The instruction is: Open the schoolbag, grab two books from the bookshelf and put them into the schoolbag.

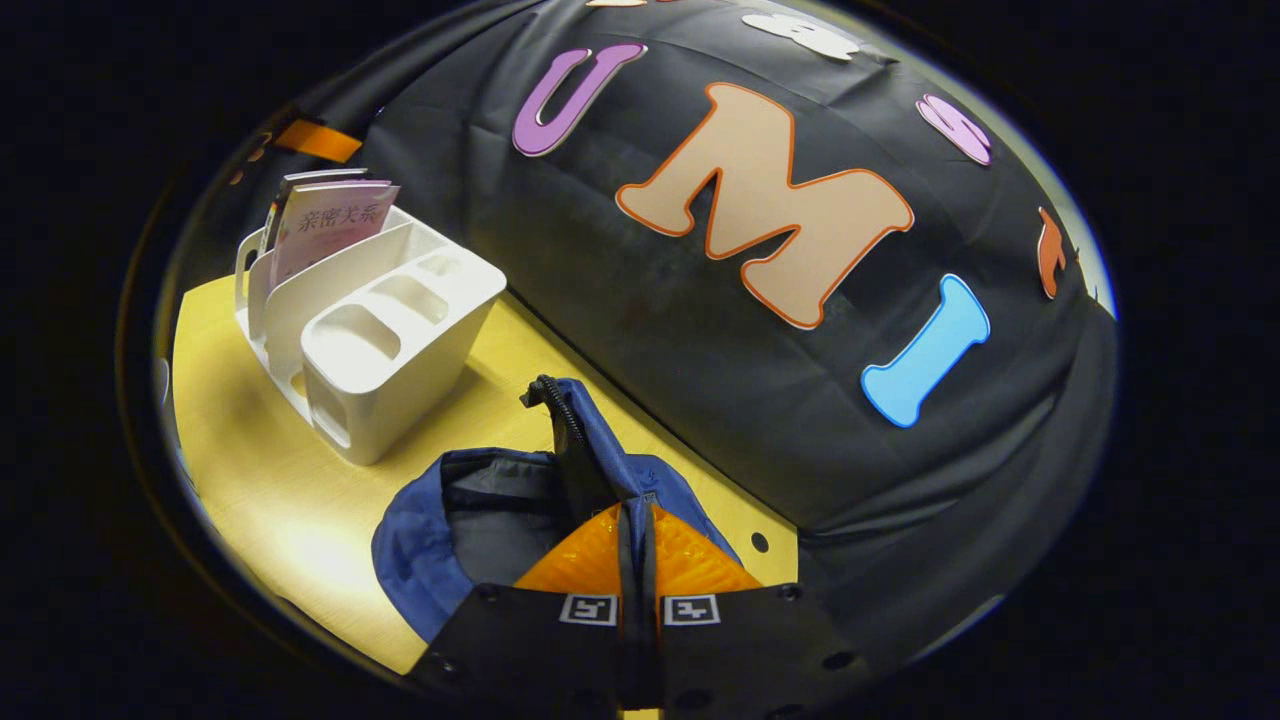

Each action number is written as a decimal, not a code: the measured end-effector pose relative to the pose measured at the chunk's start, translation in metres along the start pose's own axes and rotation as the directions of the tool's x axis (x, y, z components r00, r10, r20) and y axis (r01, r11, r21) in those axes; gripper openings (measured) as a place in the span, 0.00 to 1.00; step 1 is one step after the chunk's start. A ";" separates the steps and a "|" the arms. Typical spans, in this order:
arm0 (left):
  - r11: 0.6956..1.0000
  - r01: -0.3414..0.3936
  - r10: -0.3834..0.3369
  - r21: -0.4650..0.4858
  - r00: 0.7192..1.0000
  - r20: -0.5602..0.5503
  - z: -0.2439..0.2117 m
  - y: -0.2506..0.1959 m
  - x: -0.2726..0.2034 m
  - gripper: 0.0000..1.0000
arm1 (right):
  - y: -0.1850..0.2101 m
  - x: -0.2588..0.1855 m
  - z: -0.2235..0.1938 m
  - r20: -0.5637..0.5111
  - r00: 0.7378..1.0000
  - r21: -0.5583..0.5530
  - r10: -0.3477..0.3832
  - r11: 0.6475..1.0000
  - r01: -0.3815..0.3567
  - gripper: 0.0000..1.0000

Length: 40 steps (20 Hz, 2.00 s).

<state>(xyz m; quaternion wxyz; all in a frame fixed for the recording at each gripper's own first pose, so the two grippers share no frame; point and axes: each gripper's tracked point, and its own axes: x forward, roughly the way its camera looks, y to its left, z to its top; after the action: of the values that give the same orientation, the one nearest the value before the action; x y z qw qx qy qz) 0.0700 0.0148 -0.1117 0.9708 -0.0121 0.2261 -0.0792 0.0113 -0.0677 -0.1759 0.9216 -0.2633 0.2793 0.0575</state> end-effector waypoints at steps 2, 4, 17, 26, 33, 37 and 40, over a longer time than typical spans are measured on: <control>1.000 0.015 -0.016 -0.017 0.997 -0.070 -0.011 0.005 0.012 0.95 | -0.004 0.001 0.002 -0.003 1.000 -0.005 -0.006 1.000 0.006 0.03; 0.999 0.029 -0.031 -0.017 0.992 -0.121 -0.018 0.007 0.024 0.95 | -0.005 0.003 0.002 -0.006 1.000 -0.007 -0.008 1.000 0.008 0.03; 0.991 0.133 -0.116 0.001 0.871 -0.478 -0.070 -0.006 0.074 0.94 | -0.004 0.010 -0.004 -0.022 1.000 -0.009 -0.006 1.000 0.006 0.03; 0.989 0.141 -0.086 0.053 0.821 -0.564 -0.080 0.005 0.072 0.56 | -0.001 0.008 -0.005 -0.022 1.000 -0.002 0.001 1.000 -0.001 0.03; 0.995 0.098 -0.094 -0.026 0.787 -0.610 -0.098 0.003 0.065 0.39 | 0.001 0.008 -0.008 -0.021 1.000 -0.004 0.009 1.000 -0.009 0.03; 0.993 0.102 -0.120 -0.064 0.803 -0.584 -0.088 -0.003 0.051 0.36 | 0.003 0.007 -0.009 -0.017 1.000 -0.007 0.020 1.000 -0.020 0.03; 0.992 0.105 -0.129 -0.075 0.819 -0.560 -0.081 -0.001 0.033 0.35 | 0.005 0.006 -0.008 -0.012 0.999 -0.010 0.031 0.999 -0.031 0.03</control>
<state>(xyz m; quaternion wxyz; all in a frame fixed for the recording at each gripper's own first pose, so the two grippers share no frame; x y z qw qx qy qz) 0.0635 0.0099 -0.1987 0.8537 -0.0220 0.5027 -0.1339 0.0110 -0.0674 -0.1870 0.9175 -0.2642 0.2886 0.0718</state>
